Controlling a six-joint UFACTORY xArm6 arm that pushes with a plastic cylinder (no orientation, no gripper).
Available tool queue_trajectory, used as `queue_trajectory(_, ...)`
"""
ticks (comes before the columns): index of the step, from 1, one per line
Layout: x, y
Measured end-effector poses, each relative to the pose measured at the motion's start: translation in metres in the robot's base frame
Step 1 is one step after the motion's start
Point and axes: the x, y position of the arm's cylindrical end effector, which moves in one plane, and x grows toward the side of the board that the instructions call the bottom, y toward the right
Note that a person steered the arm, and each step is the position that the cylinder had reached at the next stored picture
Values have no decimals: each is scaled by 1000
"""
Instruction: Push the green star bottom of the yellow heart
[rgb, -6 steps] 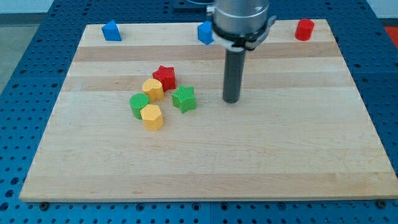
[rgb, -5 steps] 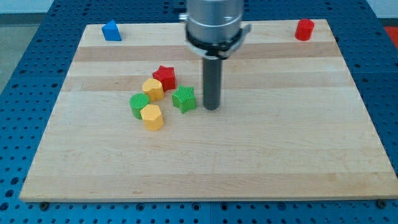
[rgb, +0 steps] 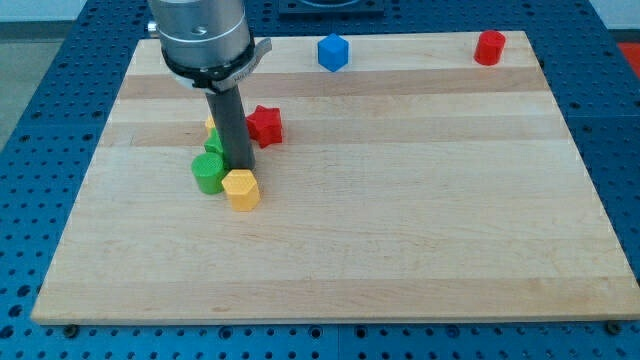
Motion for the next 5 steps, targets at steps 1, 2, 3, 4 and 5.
queue_trajectory(1, -16, 0)
queue_trajectory(2, -24, 0)
queue_trajectory(3, -33, 0)
queue_trajectory(4, -38, 0)
queue_trajectory(5, -41, 0)
